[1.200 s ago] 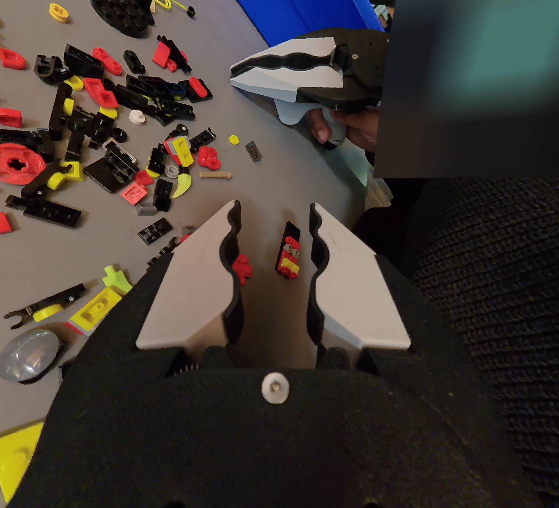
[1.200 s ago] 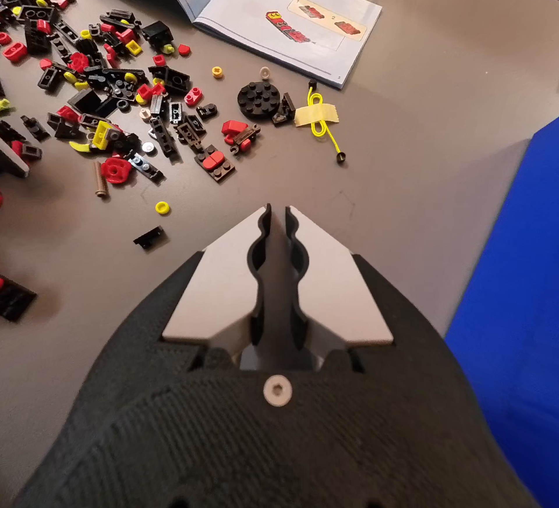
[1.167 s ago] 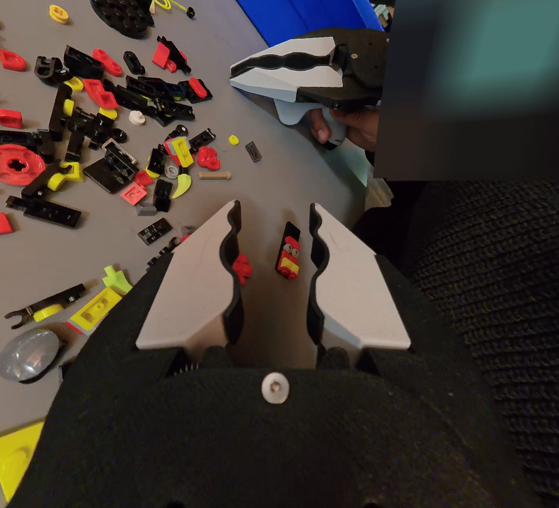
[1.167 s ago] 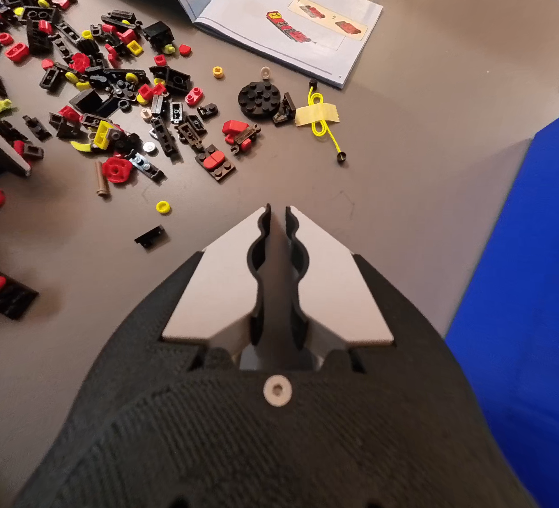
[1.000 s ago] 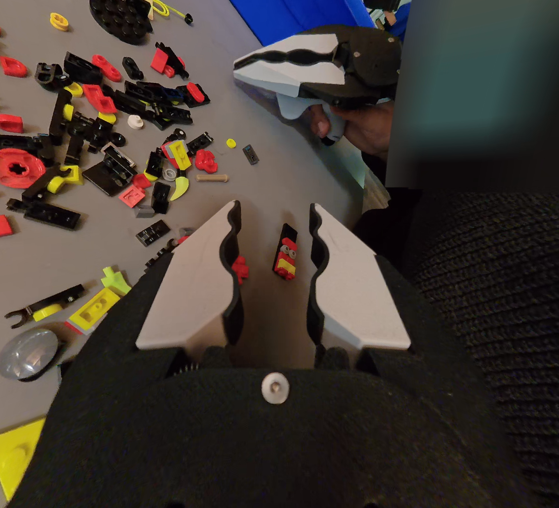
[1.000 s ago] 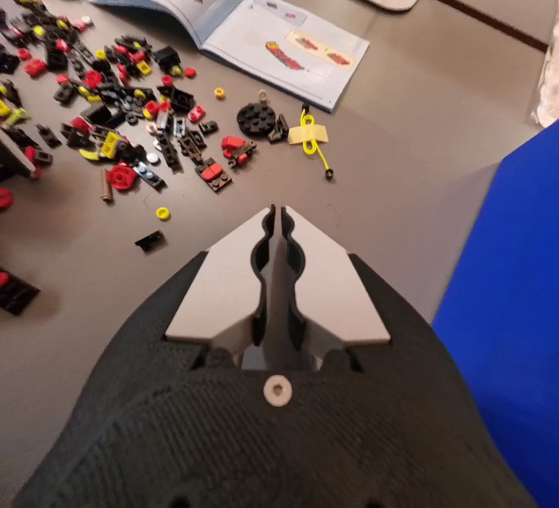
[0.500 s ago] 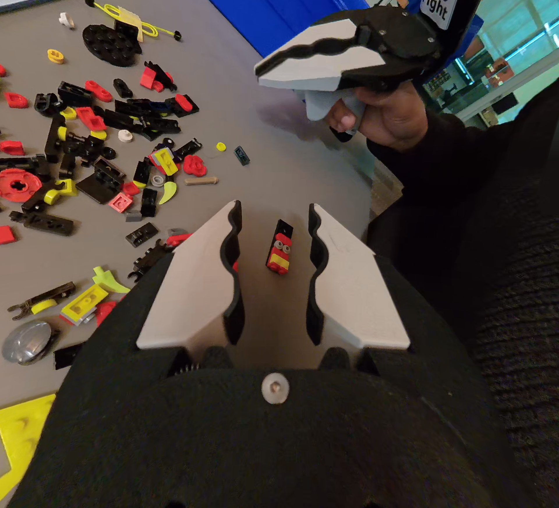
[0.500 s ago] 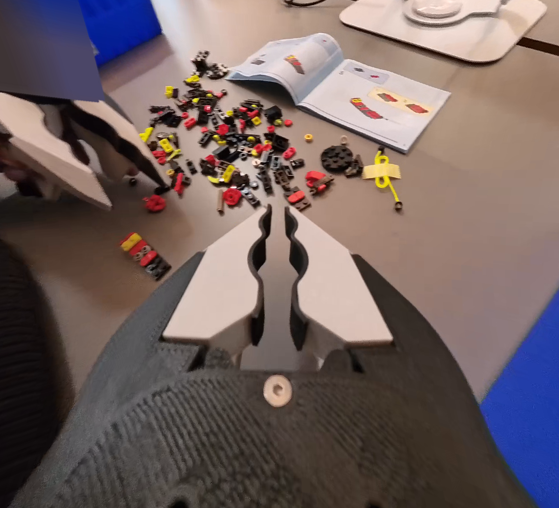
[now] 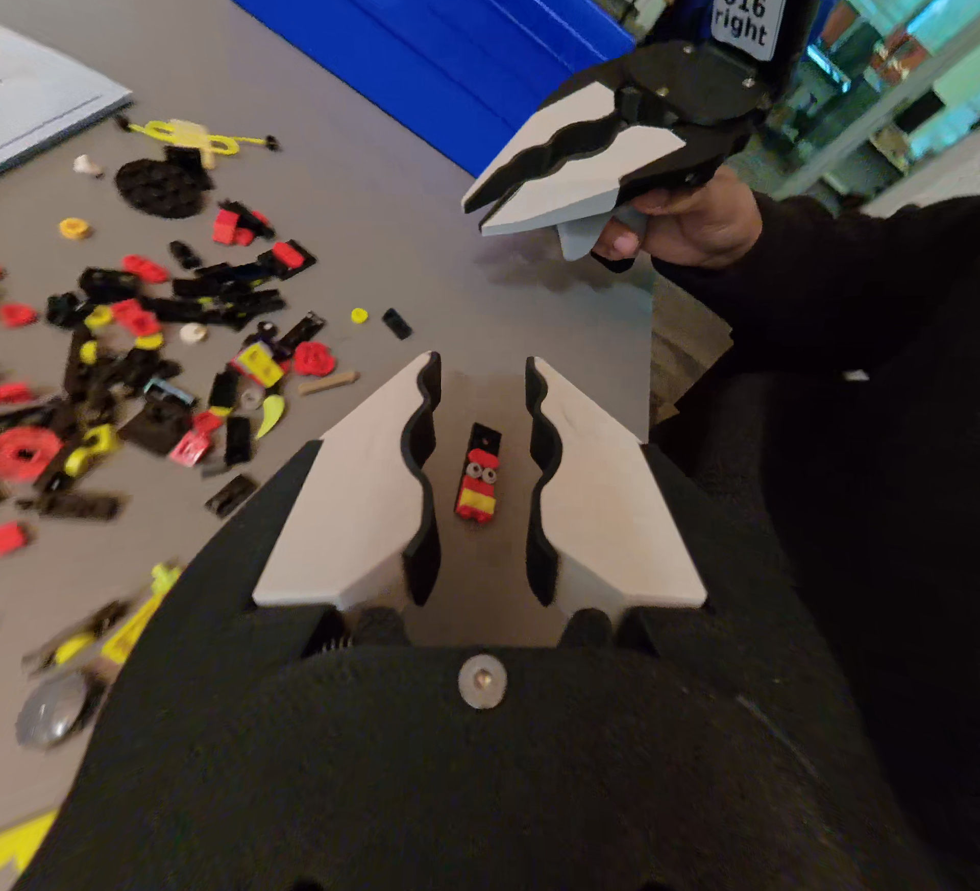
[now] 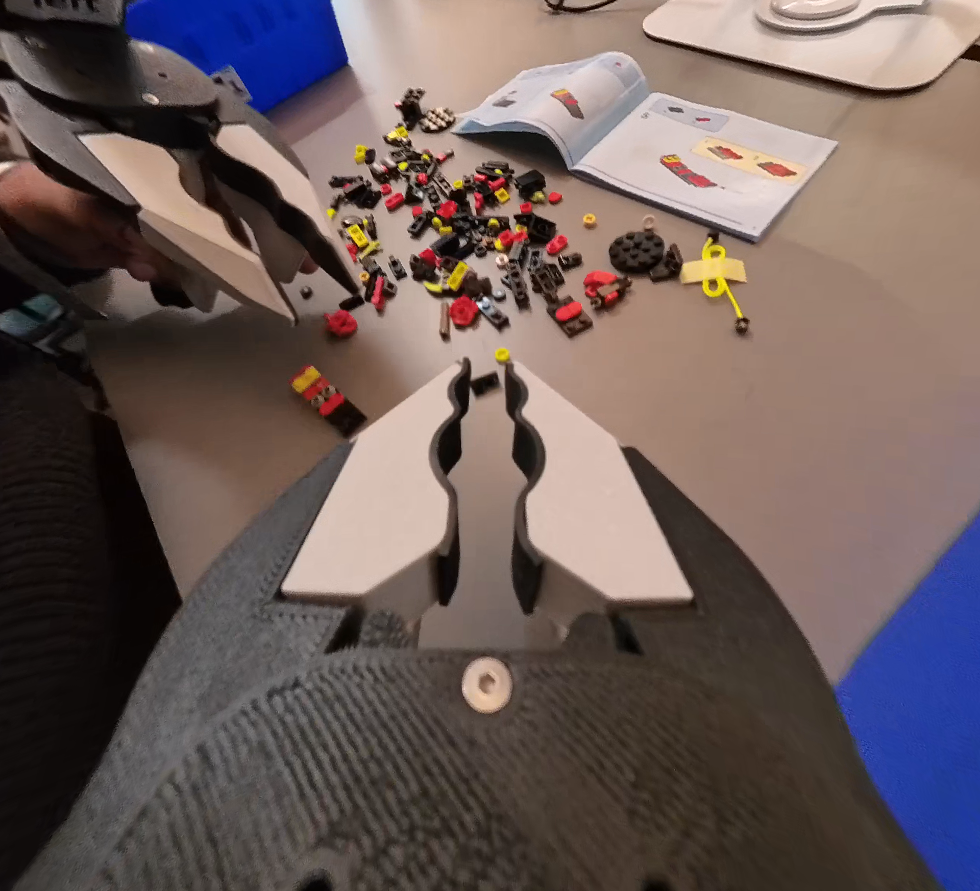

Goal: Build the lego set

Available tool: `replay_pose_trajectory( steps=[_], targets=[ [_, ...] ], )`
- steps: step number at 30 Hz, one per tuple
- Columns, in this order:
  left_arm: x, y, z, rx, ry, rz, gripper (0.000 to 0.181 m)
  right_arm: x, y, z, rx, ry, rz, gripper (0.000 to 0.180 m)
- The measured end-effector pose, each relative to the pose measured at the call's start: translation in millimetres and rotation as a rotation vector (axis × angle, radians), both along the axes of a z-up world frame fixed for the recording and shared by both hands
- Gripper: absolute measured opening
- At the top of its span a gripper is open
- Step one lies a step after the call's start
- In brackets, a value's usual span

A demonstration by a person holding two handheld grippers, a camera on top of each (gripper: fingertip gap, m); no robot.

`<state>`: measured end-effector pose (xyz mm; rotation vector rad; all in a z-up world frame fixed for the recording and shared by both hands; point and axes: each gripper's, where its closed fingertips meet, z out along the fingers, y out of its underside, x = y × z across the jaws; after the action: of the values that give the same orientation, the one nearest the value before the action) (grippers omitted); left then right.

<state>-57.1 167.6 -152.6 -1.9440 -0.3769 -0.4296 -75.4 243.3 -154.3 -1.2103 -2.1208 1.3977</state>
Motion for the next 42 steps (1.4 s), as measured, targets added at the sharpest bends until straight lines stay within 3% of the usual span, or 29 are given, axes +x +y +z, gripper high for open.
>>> replay_pose_trajectory(
  steps=[6, 8, 16, 26, 31, 38, 42],
  targets=[
    [11.6, 27.6, -5.6, -0.014, -0.02, -0.108, 0.018, 25.0, 17.4, -3.0, 0.051, 0.003, -0.071, 0.012],
    [16.8, 34.0, -3.6, 0.001, -0.043, -0.146, 0.0, 30.3, 20.9, -3.8, 0.07, 0.009, -0.08, 0.012],
    [32.7, 50.7, -7.9, -0.01, -0.041, -0.242, 0.0, 41.7, 24.2, -5.3, 0.088, 0.022, -0.06, 0.017],
    [54.1, 46.4, -15.5, -0.05, -0.014, -0.312, 0.019, 39.6, 11.3, -5.6, 0.078, 0.03, 0.022, 0.014],
    [54.2, 36.8, -16.5, -0.057, -0.027, -0.284, 0.025, 31.1, 1.9, -7.3, 0.085, 0.027, 0.068, 0.014],
    [48.4, 18.7, -17.8, -0.059, -0.021, -0.211, 0.02, 19.7, -14.5, -17.8, 0.109, -0.017, 0.17, 0.009],
    [42.3, 7.3, -16.6, -0.051, -0.015, -0.149, 0.016, 21.1, -37.5, -8.8, 0.072, 0.015, 0.303, 0.019]
  ],
)
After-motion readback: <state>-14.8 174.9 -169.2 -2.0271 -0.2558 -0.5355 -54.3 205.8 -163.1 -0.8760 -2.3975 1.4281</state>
